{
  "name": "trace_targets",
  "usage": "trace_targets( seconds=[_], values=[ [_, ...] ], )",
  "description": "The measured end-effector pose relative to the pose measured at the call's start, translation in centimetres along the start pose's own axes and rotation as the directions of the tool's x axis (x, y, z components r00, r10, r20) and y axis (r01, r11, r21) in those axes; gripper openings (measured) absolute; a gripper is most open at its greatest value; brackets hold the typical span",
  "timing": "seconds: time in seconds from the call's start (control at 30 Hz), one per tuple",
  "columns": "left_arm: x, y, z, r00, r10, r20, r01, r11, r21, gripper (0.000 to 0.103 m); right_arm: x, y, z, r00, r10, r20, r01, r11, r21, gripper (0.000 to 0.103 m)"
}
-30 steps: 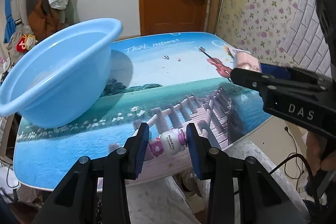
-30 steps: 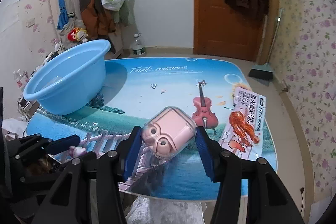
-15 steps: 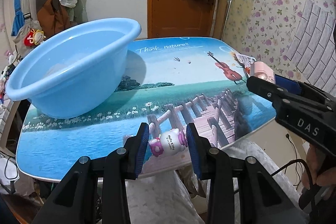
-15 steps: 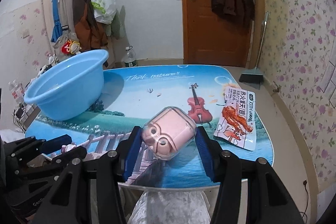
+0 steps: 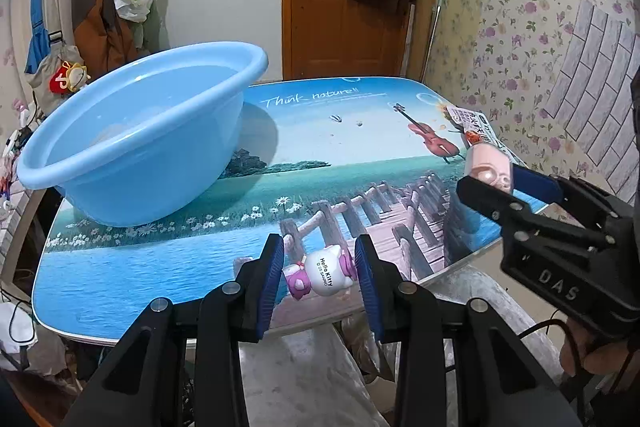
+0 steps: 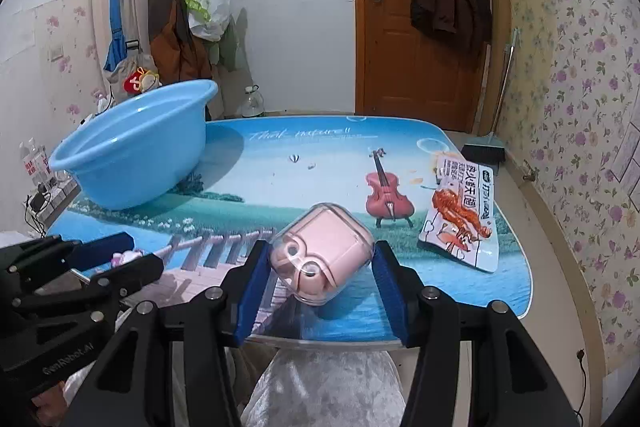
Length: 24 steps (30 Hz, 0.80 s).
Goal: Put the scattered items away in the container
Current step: 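Lift and carry the doll head and pink bottle toward the blue basin with both grippers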
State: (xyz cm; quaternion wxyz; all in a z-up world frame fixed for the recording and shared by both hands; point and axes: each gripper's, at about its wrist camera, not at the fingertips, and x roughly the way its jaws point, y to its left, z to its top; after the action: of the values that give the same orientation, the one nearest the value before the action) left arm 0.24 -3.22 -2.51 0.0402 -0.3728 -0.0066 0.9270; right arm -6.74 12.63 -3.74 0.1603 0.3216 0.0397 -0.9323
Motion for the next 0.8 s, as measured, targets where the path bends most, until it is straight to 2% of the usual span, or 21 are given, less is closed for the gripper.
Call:
trace_targets(
  seconds=[0.2, 0.8],
  values=[
    [0.52, -0.06, -0.22, 1.000, 0.008, -0.005, -0.008, 1.000, -0.002, 0.035, 0.26, -0.40, -0.32, 1.000, -0.004, 0.019, 0.004, 1.000, 0.009, 0.054],
    [0.00, -0.21, 0.00, 1.000, 0.002, 0.010, -0.003, 1.000, 0.009, 0.035, 0.39, -0.15, -0.41, 1.000, 0.001, 0.006, -0.001, 1.000, -0.006, 0.054]
  ],
)
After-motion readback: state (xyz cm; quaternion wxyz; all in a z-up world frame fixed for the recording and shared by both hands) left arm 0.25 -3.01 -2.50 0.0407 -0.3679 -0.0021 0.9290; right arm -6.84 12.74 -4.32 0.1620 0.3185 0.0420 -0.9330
